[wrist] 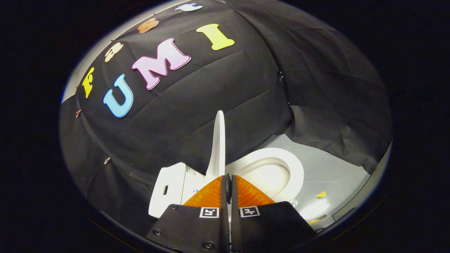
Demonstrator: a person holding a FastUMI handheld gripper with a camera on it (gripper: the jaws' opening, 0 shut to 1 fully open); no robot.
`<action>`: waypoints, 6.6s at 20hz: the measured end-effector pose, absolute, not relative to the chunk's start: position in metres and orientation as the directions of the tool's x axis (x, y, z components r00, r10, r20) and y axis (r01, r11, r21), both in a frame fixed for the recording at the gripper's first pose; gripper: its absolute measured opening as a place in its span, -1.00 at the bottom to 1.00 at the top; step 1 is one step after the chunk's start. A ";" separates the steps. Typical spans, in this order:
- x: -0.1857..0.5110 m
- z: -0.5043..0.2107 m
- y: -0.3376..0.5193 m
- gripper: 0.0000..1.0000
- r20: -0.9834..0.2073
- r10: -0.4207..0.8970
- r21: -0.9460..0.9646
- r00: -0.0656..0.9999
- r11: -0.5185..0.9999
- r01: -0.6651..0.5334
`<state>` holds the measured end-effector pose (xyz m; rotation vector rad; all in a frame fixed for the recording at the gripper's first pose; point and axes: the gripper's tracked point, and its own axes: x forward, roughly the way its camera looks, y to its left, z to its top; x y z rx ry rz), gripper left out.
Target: Open the toilet lid.
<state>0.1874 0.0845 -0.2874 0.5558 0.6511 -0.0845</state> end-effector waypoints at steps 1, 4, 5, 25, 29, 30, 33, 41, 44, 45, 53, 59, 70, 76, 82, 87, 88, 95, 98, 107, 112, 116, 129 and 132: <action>0.189 -0.282 0.091 -0.85 -0.591 0.095 0.462 0.801 0.854 0.240; 0.188 -0.273 0.111 -0.84 -0.586 0.085 0.426 0.806 0.879 0.217; 0.188 -0.270 0.118 -0.83 -0.586 0.081 0.410 0.806 0.888 0.209; 0.184 -0.223 0.274 -0.77 -0.533 0.061 0.190 0.844 0.981 0.049; 0.182 -0.221 0.302 -0.77 -0.519 0.070 0.158 0.852 0.987 0.015; 0.181 -0.221 0.307 -0.77 -0.515 0.068 0.153 0.854 0.988 0.013; 0.180 -0.222 0.327 -0.77 -0.509 0.071 0.134 0.858 0.991 -0.002; 0.170 -0.231 0.383 -0.77 -0.512 0.083 0.026 0.855 0.996 -0.081; 0.169 -0.234 0.399 -0.77 -0.512 0.084 -0.015 0.855 0.994 -0.106; 0.170 -0.234 0.402 -0.76 -0.512 0.079 -0.031 0.855 0.993 -0.111; 0.167 -0.243 0.396 -0.72 -0.546 0.029 -0.080 0.837 0.993 -0.086; 0.160 -0.242 0.399 0.29 -0.543 0.061 -0.043 0.837 0.994 -0.100; 0.145 -0.159 0.374 0.97 -0.395 0.113 -0.006 0.912 0.992 -0.126; 0.124 -0.105 0.341 0.98 -0.330 0.154 0.030 0.932 0.988 -0.152; 0.104 -0.061 0.288 0.97 -0.278 0.158 0.021 0.948 0.987 -0.159; 0.080 -0.034 0.243 0.98 -0.234 0.169 0.049 0.957 0.986 -0.162; 0.076 -0.029 0.232 0.98 -0.221 0.168 0.053 0.961 0.986 -0.160; 0.064 0.002 0.171 0.97 -0.147 0.148 0.047 0.978 0.989 -0.142; 0.062 0.014 0.147 0.97 -0.116 0.134 0.066 0.984 0.990 -0.127; 0.056 0.016 0.075 0.97 -0.097 0.040 0.057 0.994 0.998 -0.035; 0.052 0.010 0.056 0.96 -0.102 0.027 0.062 0.994 0.998 -0.020; 0.044 0.010 0.047 0.96 -0.098 0.033 0.079 0.995 0.997 -0.025; 0.022 -0.013 0.028 0.94 -0.129 0.048 0.111 0.990 0.993 -0.034; 0.022 -0.016 0.027 0.94 -0.132 0.046 0.106 0.990 0.994 -0.032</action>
